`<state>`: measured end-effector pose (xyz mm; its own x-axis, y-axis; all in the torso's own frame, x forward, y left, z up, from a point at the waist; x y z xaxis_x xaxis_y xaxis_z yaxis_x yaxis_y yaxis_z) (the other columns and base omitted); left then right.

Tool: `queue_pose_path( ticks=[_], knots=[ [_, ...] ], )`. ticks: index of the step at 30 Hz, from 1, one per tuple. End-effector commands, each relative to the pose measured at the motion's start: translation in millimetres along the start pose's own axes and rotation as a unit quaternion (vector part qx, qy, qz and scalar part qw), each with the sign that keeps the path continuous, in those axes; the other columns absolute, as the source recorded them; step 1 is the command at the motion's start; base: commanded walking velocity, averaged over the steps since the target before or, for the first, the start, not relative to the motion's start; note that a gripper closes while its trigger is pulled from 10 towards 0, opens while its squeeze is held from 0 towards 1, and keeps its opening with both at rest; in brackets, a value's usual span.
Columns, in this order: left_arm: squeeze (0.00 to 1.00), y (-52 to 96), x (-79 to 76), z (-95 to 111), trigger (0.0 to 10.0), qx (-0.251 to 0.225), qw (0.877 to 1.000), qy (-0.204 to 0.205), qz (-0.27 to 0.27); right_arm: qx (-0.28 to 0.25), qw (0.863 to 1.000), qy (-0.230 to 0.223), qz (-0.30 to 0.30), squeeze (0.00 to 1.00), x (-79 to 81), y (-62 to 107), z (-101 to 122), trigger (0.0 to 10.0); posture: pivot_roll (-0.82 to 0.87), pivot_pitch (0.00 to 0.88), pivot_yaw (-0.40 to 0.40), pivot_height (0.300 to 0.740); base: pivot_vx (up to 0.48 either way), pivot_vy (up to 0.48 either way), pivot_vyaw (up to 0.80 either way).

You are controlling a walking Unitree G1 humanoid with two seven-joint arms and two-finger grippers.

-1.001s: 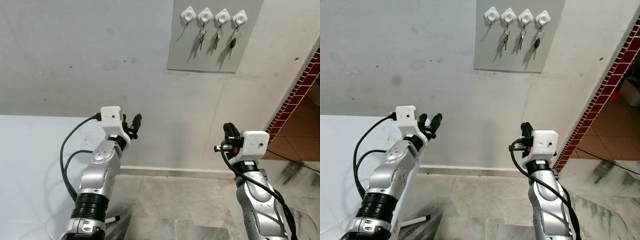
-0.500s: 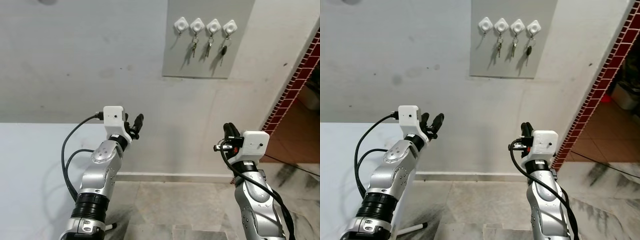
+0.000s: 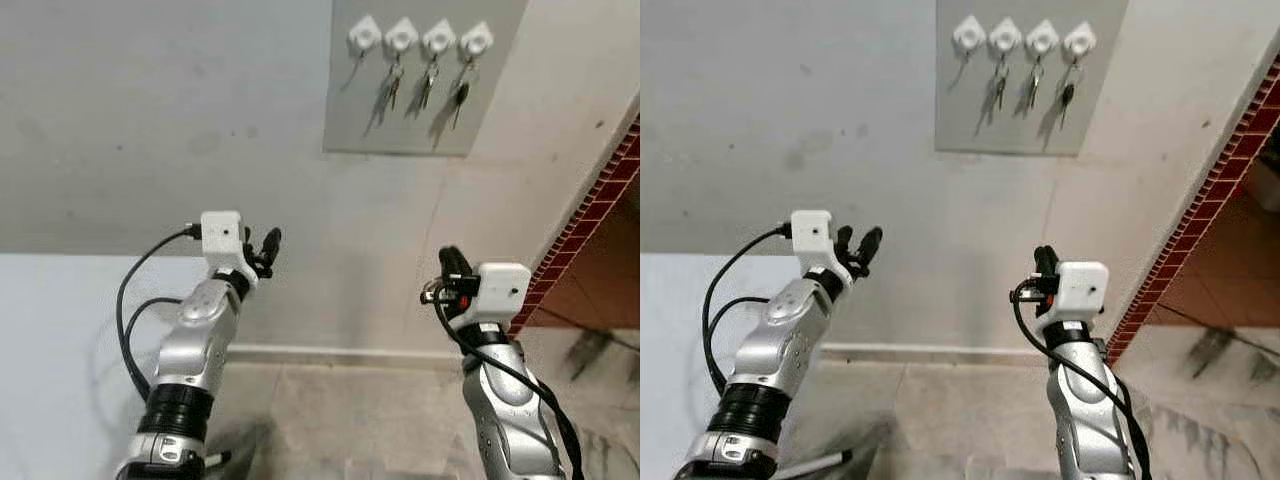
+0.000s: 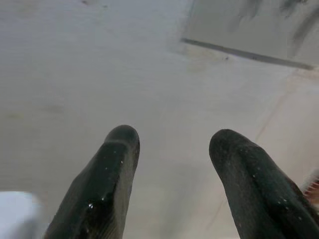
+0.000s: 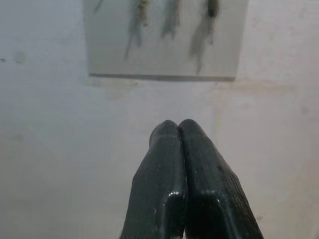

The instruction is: Hang keys on a hook

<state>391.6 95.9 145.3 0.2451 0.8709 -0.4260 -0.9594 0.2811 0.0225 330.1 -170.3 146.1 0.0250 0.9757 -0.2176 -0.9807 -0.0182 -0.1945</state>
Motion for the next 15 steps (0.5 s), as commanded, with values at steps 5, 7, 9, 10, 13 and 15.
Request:
queue_pose_path(
  ticks=[5, 7, 9, 10, 13, 15],
  knots=[
    [0.00, 0.5, 7.1, 8.0, 10.0, -0.009, 1.000, -0.006, 0.010, -0.016, 1.000, -0.004, 0.003, 0.00, 3.6, -1.7, 9.0, 10.0, -0.06, 0.000, 0.005, 0.740, 0.283, 0.000, 0.00],
    [0.00, 0.6, 7.2, 8.2, 10.0, -0.009, 1.000, -0.004, 0.010, -0.016, 1.000, -0.004, 0.003, 0.00, 3.5, -1.3, 9.4, 10.0, -0.06, 0.000, 0.004, 0.740, 0.279, 0.000, 0.00],
    [0.00, 0.3, 8.2, 8.6, 10.0, -0.010, 1.000, 0.007, 0.013, -0.015, 1.000, -0.003, 0.003, 0.00, 3.4, -1.0, 9.2, 10.0, -0.06, 0.000, 0.004, 0.740, 0.259, 0.000, 0.00],
    [0.00, 0.3, 8.2, 8.6, 10.0, -0.010, 1.000, 0.007, 0.013, -0.015, 1.000, -0.003, 0.003, 0.00, 3.4, -1.0, 9.2, 10.0, -0.06, 0.000, 0.004, 0.740, 0.247, 0.000, 0.00],
    [0.00, 0.5, 8.3, 7.9, 10.0, -0.008, 1.000, -0.002, 0.012, -0.015, 1.000, -0.003, 0.004, 0.00, 3.2, -0.7, 8.9, 10.0, -0.06, 0.000, 0.004, 0.740, 0.260, 0.000, 0.00],
    [0.00, 0.8, 7.4, 7.0, 10.0, -0.006, 1.000, -0.012, 0.010, -0.014, 1.000, -0.003, 0.003, 0.00, 3.0, -0.5, 8.8, 10.0, -0.06, 0.000, 0.003, 0.740, 0.277, 0.000, 0.00]
  ],
)
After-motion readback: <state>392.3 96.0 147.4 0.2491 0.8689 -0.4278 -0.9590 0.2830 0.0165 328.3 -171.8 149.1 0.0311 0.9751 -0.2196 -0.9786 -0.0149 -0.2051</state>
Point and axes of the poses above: a point about 5 cm out from each wrist's last joint towards the gripper, its own y axis pointing back from the gripper into the wrist, its own z axis along the axis of the wrist's last joint, x = y × z, the point moved 4 cm from there along -y, pointing out of the wrist towards the gripper, and after that the axes turned 14 degrees about y, right-handed, at the moved point
